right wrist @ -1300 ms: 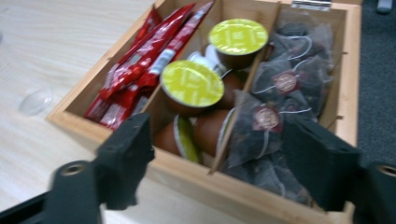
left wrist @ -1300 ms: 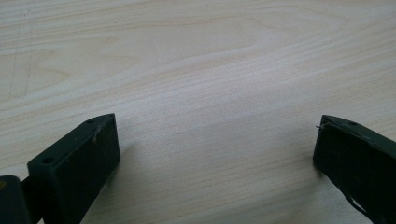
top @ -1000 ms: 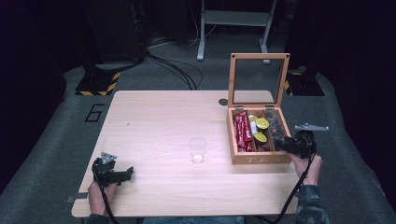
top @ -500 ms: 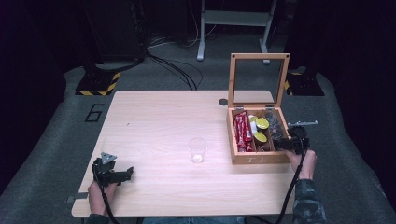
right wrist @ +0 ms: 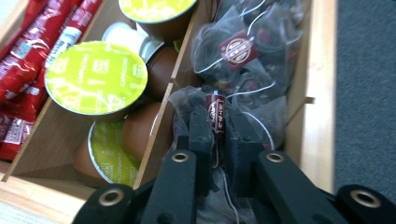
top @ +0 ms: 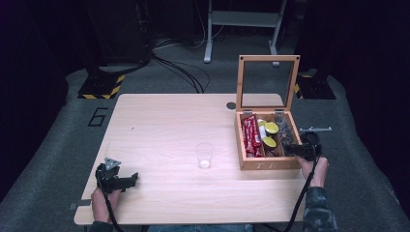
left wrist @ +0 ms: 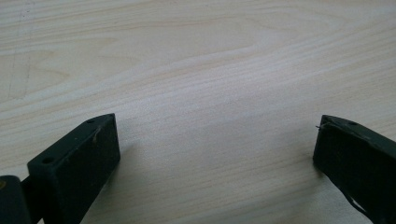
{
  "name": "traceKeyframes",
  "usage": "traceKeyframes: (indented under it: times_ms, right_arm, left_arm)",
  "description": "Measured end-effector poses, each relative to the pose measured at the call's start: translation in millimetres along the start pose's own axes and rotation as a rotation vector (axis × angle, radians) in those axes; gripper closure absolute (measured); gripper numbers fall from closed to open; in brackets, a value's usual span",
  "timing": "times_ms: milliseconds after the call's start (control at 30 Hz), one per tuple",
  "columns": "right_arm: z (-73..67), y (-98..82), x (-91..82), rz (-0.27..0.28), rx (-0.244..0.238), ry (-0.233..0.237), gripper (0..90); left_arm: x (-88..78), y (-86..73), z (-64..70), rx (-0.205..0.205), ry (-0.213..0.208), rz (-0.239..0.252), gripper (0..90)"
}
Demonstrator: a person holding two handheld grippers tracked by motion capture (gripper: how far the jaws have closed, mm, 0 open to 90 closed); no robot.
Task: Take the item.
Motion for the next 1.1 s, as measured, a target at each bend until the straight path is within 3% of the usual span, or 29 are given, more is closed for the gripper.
traceKeyframes:
  times_ms: [367, 1100]
  right_arm:
    - [-4.8, 19.4, -28.9, 0.099, -0.019, 0.005, 84.5]
    - [-19.3, 25.8, -41.3, 0.14, -0.045, 0.023, 85.6]
  left_arm:
    - [-0.1, 0.0, 0.0, 0.0, 0.0, -0.001, 0.4]
    - [0.0, 0.0, 0.0, 0.0, 0.0, 0.0, 0.5]
Point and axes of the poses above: each handheld gripper's, and its own axes: x roughly forward along the jaws, y roughly out of its top, z roughly to its right, the point moved 8 cm from there along x, roughly forward along the jaws, and after that the axes turned 10 degrees about z, right-handed, at the moved point
